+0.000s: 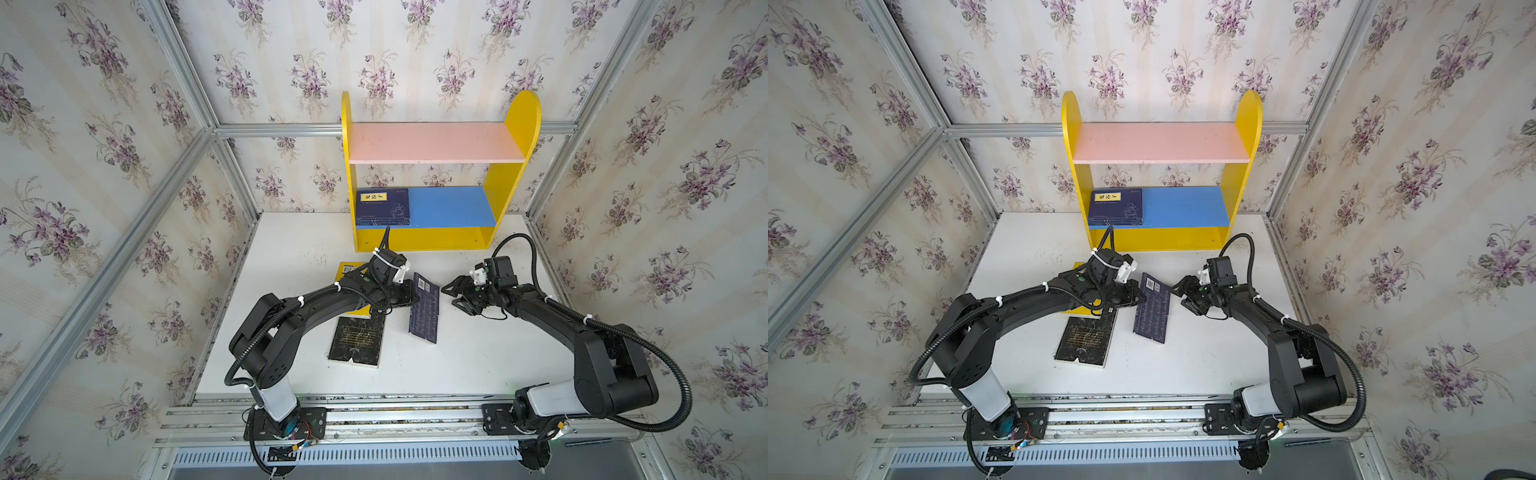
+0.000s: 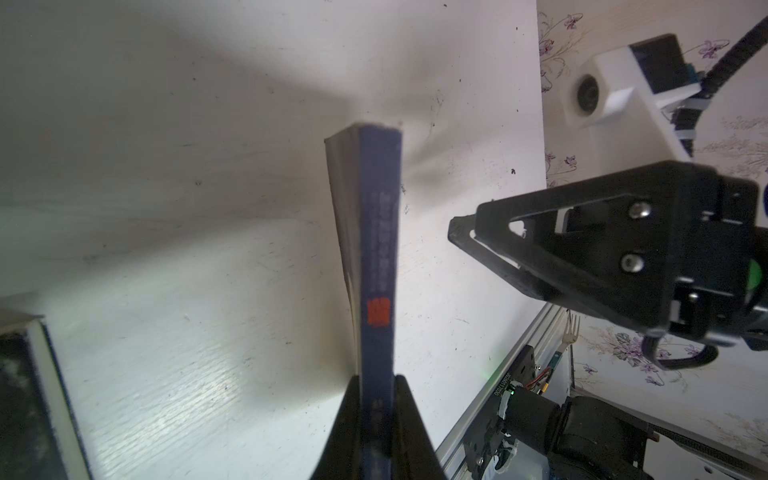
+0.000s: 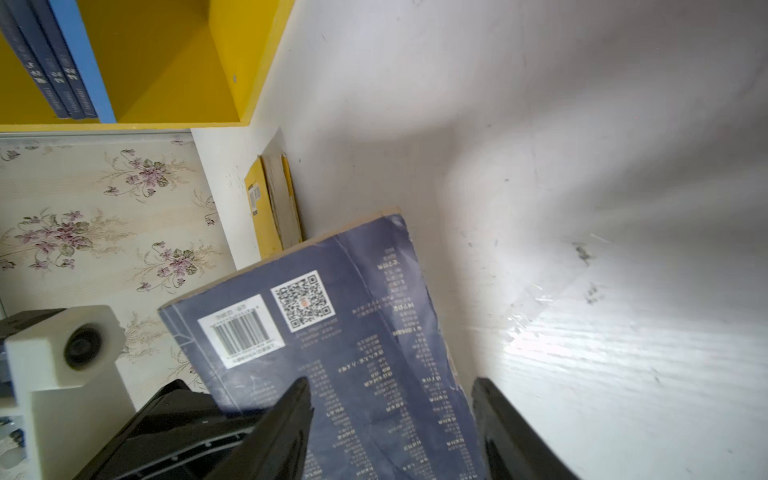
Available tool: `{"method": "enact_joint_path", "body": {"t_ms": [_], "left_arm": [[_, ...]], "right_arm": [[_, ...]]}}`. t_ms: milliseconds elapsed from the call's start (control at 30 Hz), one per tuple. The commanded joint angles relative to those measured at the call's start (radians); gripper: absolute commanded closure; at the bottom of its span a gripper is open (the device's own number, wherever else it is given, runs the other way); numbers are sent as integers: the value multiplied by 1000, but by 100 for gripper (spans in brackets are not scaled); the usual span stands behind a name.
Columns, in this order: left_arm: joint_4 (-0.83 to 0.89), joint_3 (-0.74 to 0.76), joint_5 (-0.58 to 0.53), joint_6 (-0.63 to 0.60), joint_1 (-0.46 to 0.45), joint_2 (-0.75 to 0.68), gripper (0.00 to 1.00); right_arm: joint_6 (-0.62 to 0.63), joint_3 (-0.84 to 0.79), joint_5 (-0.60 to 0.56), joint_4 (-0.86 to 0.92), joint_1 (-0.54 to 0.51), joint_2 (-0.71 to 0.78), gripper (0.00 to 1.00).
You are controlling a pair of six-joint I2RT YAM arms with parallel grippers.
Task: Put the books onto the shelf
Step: 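Grip the dark blue book's edge with the right gripper while the left grips its spine, then lift the dark blue book upright and carry it toward the blue shelf with both grippers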
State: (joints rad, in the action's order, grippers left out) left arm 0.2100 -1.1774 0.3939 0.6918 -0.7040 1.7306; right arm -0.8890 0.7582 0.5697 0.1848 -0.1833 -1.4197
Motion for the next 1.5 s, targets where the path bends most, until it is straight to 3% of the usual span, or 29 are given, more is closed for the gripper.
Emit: {"method": "enact_joint_path", "body": {"t_ms": [0, 267, 567, 767, 1067, 1300, 1467], "left_arm": [[3, -13, -30, -34, -2, -19, 96], [149, -61, -153, -236, -24, -116, 97], [280, -102, -474, -478, -122, -210, 98], [294, -127, -627, -574, -209, -198, 99], [295, -184, -787, -721, -336, -121, 100], [295, -216, -868, -786, -388, -76, 100], [293, -234, -898, -811, -400, -62, 100]], "right_arm": [[-27, 16, -4, -37, -2, 27, 34], [-80, 149, 99, 89, 17, 50, 28], [-223, 206, 246, 58, 20, 52, 21], [-325, 185, 302, -16, 18, 74, 22], [-331, 188, 346, -3, 15, 45, 24], [-294, 219, 384, 35, -7, -11, 31], [-268, 244, 391, 44, -21, -44, 51]]}}
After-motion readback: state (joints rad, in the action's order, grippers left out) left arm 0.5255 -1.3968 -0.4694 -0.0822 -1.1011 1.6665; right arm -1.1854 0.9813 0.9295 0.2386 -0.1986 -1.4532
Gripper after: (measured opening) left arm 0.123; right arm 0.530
